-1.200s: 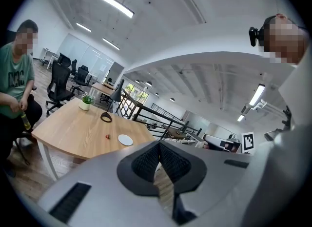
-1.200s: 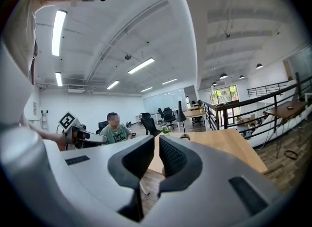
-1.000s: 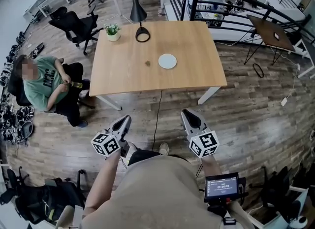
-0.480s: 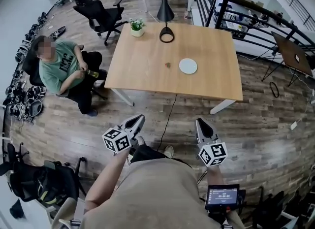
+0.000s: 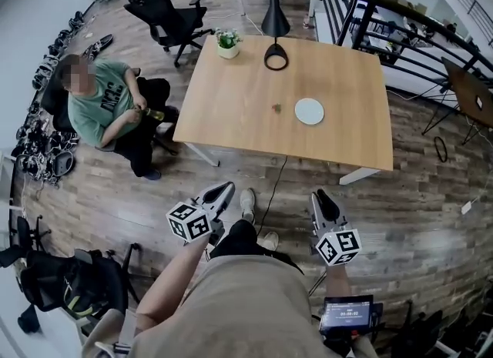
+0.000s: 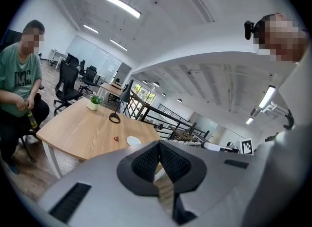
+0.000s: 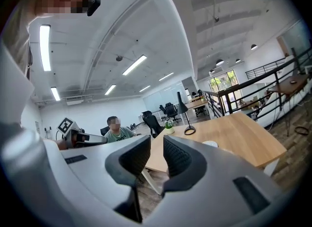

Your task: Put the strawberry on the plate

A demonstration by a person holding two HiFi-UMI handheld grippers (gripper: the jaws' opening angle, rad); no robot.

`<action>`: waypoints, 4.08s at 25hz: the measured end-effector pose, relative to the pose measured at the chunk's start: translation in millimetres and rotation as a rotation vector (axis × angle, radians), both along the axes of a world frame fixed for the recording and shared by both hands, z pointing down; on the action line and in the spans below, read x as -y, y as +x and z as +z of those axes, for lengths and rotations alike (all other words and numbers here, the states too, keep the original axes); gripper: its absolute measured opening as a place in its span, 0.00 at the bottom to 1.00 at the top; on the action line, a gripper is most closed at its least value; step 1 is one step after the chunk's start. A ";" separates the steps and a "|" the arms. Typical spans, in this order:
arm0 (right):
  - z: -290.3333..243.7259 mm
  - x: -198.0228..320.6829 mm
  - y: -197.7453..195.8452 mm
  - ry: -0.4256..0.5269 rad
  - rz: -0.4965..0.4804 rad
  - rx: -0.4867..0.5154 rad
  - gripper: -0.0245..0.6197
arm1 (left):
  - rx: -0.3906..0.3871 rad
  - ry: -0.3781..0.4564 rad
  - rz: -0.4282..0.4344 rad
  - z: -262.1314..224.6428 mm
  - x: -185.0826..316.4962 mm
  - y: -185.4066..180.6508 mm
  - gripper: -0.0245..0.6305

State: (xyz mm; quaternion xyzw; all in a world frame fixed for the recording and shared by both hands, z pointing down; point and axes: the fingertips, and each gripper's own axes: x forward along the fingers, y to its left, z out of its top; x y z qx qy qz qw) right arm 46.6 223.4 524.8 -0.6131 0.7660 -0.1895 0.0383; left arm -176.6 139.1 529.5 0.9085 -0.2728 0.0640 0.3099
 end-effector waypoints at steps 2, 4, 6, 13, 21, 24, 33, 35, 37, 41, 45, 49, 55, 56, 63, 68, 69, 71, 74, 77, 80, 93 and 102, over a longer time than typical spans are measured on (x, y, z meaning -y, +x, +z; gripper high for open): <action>3.3 12.4 -6.1 -0.010 -0.006 0.004 0.13 | -0.005 -0.008 0.011 4.1 15.5 3.3 0.04; 5.8 28.4 -10.0 -0.021 -0.001 0.001 0.13 | -0.008 -0.017 0.025 9.2 34.7 8.4 0.04; 6.7 45.1 -11.1 -0.036 0.008 -0.001 0.13 | -0.011 -0.026 0.043 12.0 54.8 15.3 0.04; 11.2 130.4 -17.9 -0.086 -0.002 -0.061 0.13 | -0.025 -0.024 0.101 21.3 140.5 31.9 0.04; -15.8 215.3 -8.7 -0.106 0.019 -0.155 0.13 | -0.064 -0.042 0.136 27.7 227.3 38.0 0.04; -22.0 236.0 -7.5 -0.128 0.033 -0.179 0.13 | -0.064 -0.051 0.143 33.0 253.9 33.8 0.04; -5.7 295.8 8.3 -0.180 0.052 -0.221 0.13 | -0.035 -0.041 0.166 67.9 318.1 40.9 0.04; -2.0 311.5 11.4 -0.186 0.045 -0.212 0.13 | -0.028 -0.039 0.170 69.0 326.8 44.4 0.04; 3.7 327.0 13.2 -0.191 0.019 -0.218 0.13 | -0.023 -0.036 0.161 68.5 334.9 47.2 0.04; 16.2 356.4 24.7 -0.198 -0.054 -0.217 0.13 | -0.014 -0.016 0.103 65.1 350.3 59.1 0.04; 39.3 388.5 35.9 -0.207 -0.147 -0.224 0.13 | 0.015 -0.010 0.044 65.4 365.4 76.5 0.04; 67.4 406.2 48.4 -0.236 -0.247 -0.264 0.13 | 0.017 -0.029 -0.034 57.1 364.4 93.3 0.04; 118.8 430.2 55.2 -0.257 -0.393 -0.335 0.13 | 0.049 -0.042 -0.105 64.4 372.9 113.3 0.04; 129.2 430.4 56.1 -0.266 -0.418 -0.349 0.13 | 0.054 -0.043 -0.114 65.9 372.1 116.0 0.04; 196.1 443.1 60.0 -0.321 -0.567 -0.427 0.13 | 0.083 -0.066 -0.165 80.3 368.6 135.7 0.04; 252.7 457.8 48.0 -0.397 -0.675 -0.429 0.20 | 0.084 -0.099 -0.198 80.6 365.9 142.4 0.04; 265.4 460.7 44.4 -0.417 -0.691 -0.431 0.22 | 0.083 -0.106 -0.203 79.5 366.2 140.9 0.04; 286.2 463.2 37.2 -0.450 -0.720 -0.464 0.22 | 0.085 -0.118 -0.209 77.9 366.6 135.9 0.04; 307.2 464.0 24.9 -0.475 -0.785 -0.567 0.22 | 0.100 -0.121 -0.212 74.5 371.3 128.1 0.04; 330.1 467.3 15.6 -0.487 -0.846 -0.626 0.22 | 0.113 -0.109 -0.206 67.1 379.4 128.6 0.04; 352.4 467.6 8.3 -0.505 -0.896 -0.679 0.22 | 0.124 -0.096 -0.195 60.3 384.0 129.1 0.04; 412.6 475.4 -7.4 -0.540 -0.979 -0.860 0.27 | 0.172 -0.134 -0.212 71.9 385.5 117.4 0.04; 385.6 480.7 0.7 -0.545 -0.851 -0.725 0.25 | 0.183 -0.144 -0.206 79.8 388.7 112.9 0.04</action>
